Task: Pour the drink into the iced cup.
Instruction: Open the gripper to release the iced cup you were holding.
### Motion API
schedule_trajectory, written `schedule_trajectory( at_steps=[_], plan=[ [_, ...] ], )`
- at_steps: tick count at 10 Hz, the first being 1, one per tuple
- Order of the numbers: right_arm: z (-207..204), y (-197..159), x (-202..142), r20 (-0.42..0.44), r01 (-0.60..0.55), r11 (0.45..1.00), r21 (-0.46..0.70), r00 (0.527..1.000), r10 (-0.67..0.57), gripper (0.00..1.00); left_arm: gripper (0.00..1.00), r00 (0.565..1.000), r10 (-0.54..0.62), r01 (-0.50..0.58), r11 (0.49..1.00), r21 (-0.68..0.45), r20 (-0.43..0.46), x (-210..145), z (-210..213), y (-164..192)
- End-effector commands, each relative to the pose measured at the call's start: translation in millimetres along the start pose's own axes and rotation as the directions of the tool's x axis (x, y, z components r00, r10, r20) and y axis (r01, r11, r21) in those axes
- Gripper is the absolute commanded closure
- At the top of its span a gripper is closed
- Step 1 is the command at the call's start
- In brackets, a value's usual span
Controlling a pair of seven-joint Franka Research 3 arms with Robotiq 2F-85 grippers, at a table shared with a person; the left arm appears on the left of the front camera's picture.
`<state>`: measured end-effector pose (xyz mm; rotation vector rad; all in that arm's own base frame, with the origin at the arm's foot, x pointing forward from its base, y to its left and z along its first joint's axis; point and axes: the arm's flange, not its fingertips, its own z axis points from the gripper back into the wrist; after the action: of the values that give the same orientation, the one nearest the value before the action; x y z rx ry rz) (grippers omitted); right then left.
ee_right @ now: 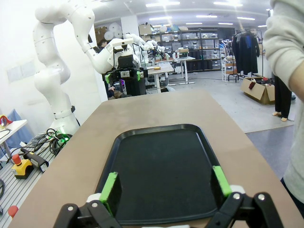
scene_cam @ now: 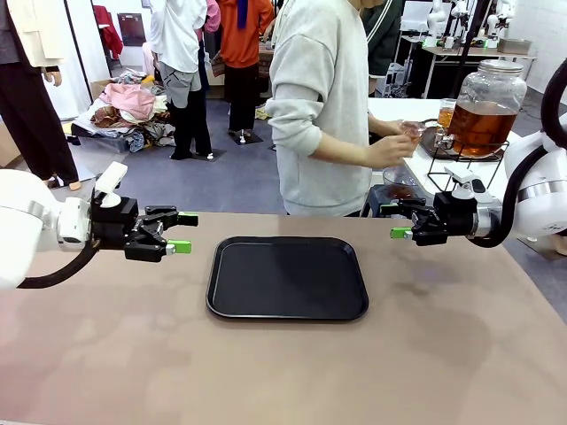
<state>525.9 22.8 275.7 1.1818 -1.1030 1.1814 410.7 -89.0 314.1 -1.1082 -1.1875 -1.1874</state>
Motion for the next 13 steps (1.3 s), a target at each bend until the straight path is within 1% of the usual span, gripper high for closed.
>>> schedule_trajectory(
  at_steps=[1,13],
  plan=[
    [-0.6,-1.6,3.2,-0.001,-0.008,1.000,0.002,1.000,0.008,0.00,0.00,1.000,-0.004,0.004,1.000,-0.001,0.003,2.1,-1.4,-0.5],
    [-0.6,-1.6,3.2,-0.001,-0.008,1.000,0.002,1.000,0.008,0.00,0.00,1.000,-0.004,0.004,1.000,-0.001,0.003,2.1,-1.4,-0.5]
  ],
)
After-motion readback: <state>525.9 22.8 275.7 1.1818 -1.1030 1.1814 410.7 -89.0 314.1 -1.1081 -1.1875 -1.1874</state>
